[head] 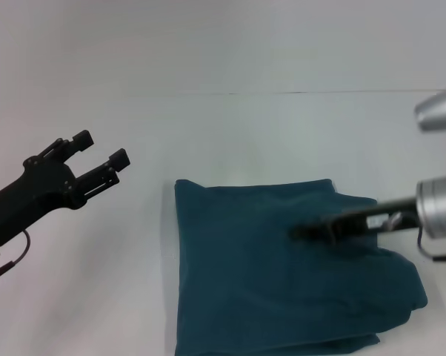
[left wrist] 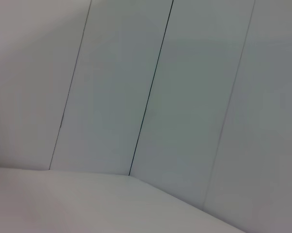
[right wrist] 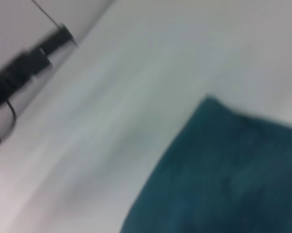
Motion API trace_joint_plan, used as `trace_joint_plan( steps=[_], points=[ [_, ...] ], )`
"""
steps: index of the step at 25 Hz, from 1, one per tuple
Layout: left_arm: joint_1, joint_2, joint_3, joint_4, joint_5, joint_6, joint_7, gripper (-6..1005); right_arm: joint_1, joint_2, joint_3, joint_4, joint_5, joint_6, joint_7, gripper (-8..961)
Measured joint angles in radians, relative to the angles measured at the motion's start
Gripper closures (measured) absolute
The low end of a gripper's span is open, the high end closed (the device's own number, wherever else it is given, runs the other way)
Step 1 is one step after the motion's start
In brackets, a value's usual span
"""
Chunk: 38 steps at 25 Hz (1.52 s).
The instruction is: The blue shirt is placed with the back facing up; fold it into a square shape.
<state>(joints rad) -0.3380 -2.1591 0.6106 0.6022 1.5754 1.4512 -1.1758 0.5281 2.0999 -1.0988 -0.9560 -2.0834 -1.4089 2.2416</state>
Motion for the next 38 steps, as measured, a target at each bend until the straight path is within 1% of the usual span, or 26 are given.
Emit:
trace_joint_plan(
  steps=[2,5,9,11,13,15,17,20,23,26,28,33,36,38],
  points=[
    [-0.002,0.002,-0.002,0.002,0.000,0.000,0.001,122,-0.031,-0.002,-0.034,-0.118,0.019,-0.007,0.052,910],
    [-0.003,0.003,-0.003,0.007,0.000,0.000,0.001,123,-0.057,-0.004,-0.045,-0.260,0.024,-0.042,0.125,907],
    [-0.005,0.003,-0.003,0.010,0.000,-0.006,0.001,123,-0.073,-0.009,-0.025,-0.382,-0.005,-0.080,0.217,903],
    [-0.005,0.004,-0.003,0.010,0.000,-0.007,0.001,122,-0.077,-0.010,-0.006,-0.403,-0.036,-0.081,0.243,900],
    [-0.006,0.004,-0.003,0.010,0.000,-0.007,0.001,122,-0.074,-0.009,0.004,-0.393,-0.056,-0.083,0.251,898],
    [-0.007,0.004,-0.003,0.010,-0.003,-0.007,0.001,122,-0.062,-0.009,0.001,-0.351,-0.063,-0.083,0.247,896],
    [-0.011,0.004,-0.003,0.010,-0.005,-0.007,0.000,122,-0.037,-0.009,-0.008,-0.258,-0.080,-0.078,0.231,684],
    [-0.017,0.004,-0.003,0.010,-0.006,-0.008,-0.003,122,-0.018,-0.007,-0.014,-0.156,-0.104,-0.056,0.201,594],
    [-0.022,0.004,-0.003,0.009,-0.007,-0.008,-0.005,122,-0.018,-0.007,-0.024,-0.090,-0.109,-0.019,0.185,503],
    [-0.025,0.004,-0.003,0.006,-0.008,-0.013,-0.004,123,-0.033,-0.007,-0.024,-0.087,-0.108,-0.024,0.176,586],
    [-0.027,0.004,-0.003,0.006,-0.008,-0.018,-0.002,123,-0.043,-0.007,-0.012,-0.109,-0.104,-0.056,0.166,642],
    [-0.030,0.004,-0.003,0.005,-0.007,-0.020,-0.001,123,-0.066,-0.009,0.067,-0.231,-0.054,-0.209,0.169,746],
    [-0.030,0.004,-0.003,0.004,-0.006,-0.020,-0.001,122,-0.057,-0.015,0.138,-0.248,-0.031,-0.320,0.172,809],
    [-0.028,0.002,-0.003,0.002,-0.005,-0.020,-0.001,122,-0.053,-0.016,0.181,-0.234,-0.031,-0.366,0.172,850]
  ],
)
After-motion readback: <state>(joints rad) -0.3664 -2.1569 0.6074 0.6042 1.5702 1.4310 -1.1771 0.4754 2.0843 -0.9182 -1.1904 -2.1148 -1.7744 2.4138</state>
